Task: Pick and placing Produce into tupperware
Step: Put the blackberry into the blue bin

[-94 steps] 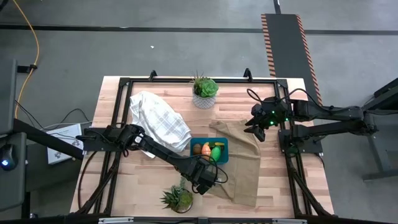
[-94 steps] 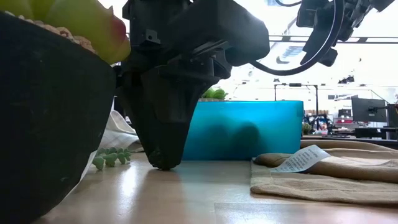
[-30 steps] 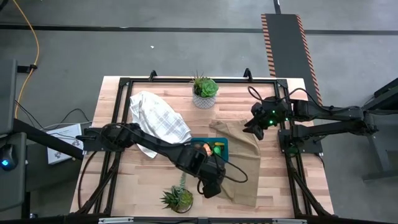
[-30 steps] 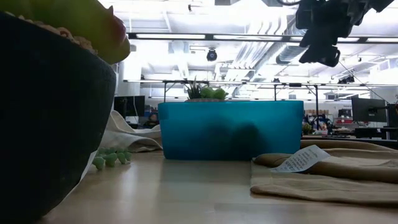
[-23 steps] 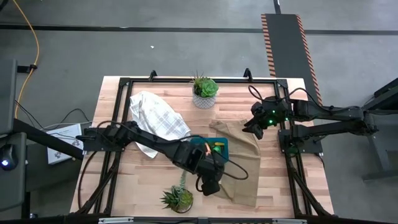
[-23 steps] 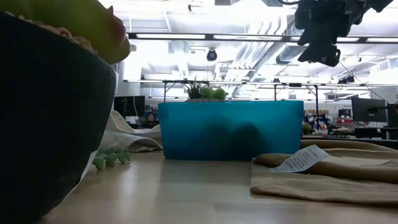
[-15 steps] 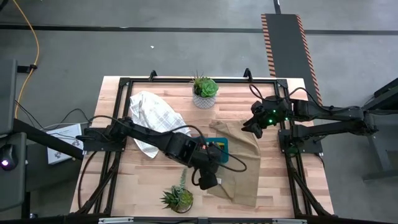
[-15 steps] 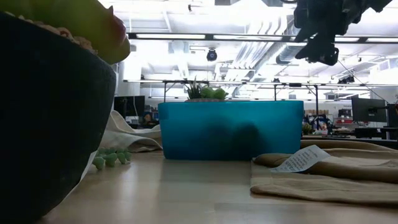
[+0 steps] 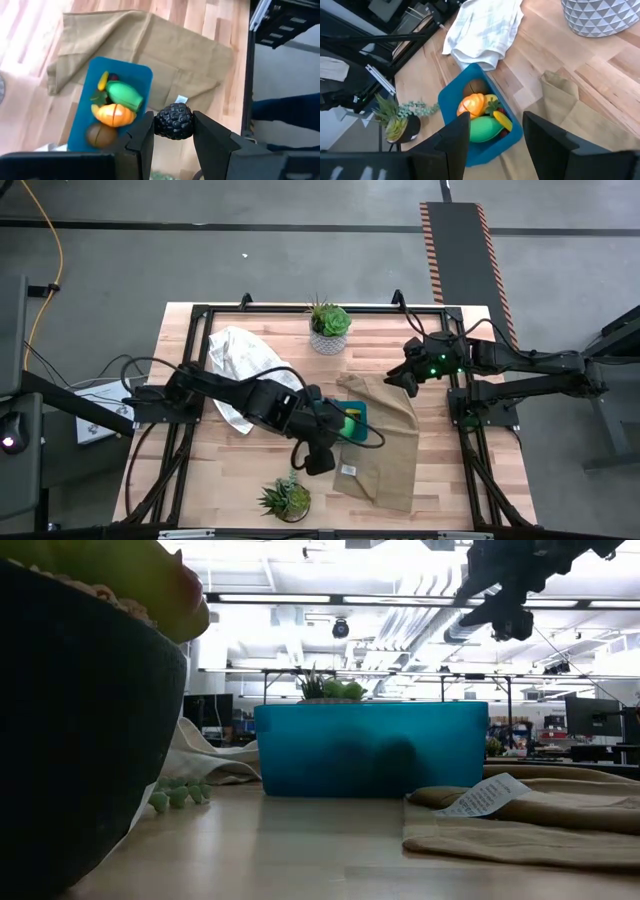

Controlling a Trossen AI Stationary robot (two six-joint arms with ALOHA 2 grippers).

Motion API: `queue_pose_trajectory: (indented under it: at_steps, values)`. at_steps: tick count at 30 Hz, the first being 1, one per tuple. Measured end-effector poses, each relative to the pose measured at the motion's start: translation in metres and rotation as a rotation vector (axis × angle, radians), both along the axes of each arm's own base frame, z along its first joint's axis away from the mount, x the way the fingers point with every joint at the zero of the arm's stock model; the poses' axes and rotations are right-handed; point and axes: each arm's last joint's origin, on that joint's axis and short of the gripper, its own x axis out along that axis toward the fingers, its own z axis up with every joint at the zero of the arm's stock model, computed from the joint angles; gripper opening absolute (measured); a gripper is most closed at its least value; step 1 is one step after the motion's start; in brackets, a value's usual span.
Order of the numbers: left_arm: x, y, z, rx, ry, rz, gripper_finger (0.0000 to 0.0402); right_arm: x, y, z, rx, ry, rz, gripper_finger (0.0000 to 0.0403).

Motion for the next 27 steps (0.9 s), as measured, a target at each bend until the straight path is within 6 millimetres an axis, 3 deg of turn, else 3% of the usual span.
queue_pose_trajectory:
  at_steps: [18, 27]
  values:
    - [-0.016, 0.022, 0.023, 0.082, -0.034, -0.027, 0.0110, 0.002, -0.002, 0.003, -0.025, -0.028, -0.070, 0.0174]
    - [-0.025, 0.053, 0.029, 0.127, 0.013, -0.002, 0.0110, 0.002, -0.003, 0.003, -0.026, -0.034, -0.079, 0.0174]
